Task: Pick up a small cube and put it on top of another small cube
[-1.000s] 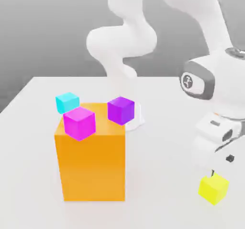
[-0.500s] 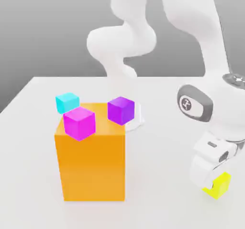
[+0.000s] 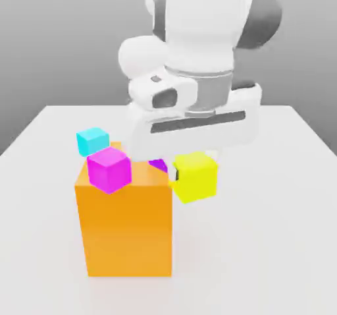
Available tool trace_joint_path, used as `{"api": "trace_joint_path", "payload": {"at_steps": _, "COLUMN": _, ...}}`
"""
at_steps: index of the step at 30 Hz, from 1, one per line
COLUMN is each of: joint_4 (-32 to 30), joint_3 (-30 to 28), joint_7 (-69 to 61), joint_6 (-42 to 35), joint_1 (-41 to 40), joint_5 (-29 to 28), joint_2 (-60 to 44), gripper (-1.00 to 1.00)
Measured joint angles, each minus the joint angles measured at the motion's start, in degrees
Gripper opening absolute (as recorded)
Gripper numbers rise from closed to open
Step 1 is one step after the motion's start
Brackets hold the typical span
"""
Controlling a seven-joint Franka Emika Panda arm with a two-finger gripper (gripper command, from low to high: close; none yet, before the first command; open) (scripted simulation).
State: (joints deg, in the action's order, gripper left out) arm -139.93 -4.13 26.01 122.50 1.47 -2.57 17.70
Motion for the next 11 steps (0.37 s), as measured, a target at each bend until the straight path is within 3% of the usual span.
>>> {"api": "trace_joint_path", "payload": {"at_steps": 3, "joint_4": 0.96, "joint_3": -3.77, "joint_7": -2.54, "joint_6": -6.85, "joint_1": -3.73, "joint_5": -0.97, "joint_2": 5.83, "gripper": -1.00}}
{"api": "trace_joint_path", "payload": {"at_steps": 7, "joint_4": -3.73, "joint_3": -5.24, "joint_7": -3.49, "joint_6": -1.20, "joint_1": -5.04, "joint_5": -1.28, "joint_2": 4.83, "gripper": -1.00}}
{"api": "trace_joint_path", "payload": {"at_steps": 8, "joint_4": -4.78, "joint_3": -5.33, "joint_7": -3.57, "joint_6": 0.37, "joint_1": -5.14, "joint_5": -1.28, "joint_2": 4.31, "gripper": 1.00}}
{"api": "trace_joint_path", "payload": {"at_steps": 11, "joint_4": -4.78, "joint_3": -5.33, "joint_7": -3.57, "joint_6": 0.37, "joint_1": -5.14, "joint_5": -1.27, "joint_2": 4.31, "gripper": 1.00}}
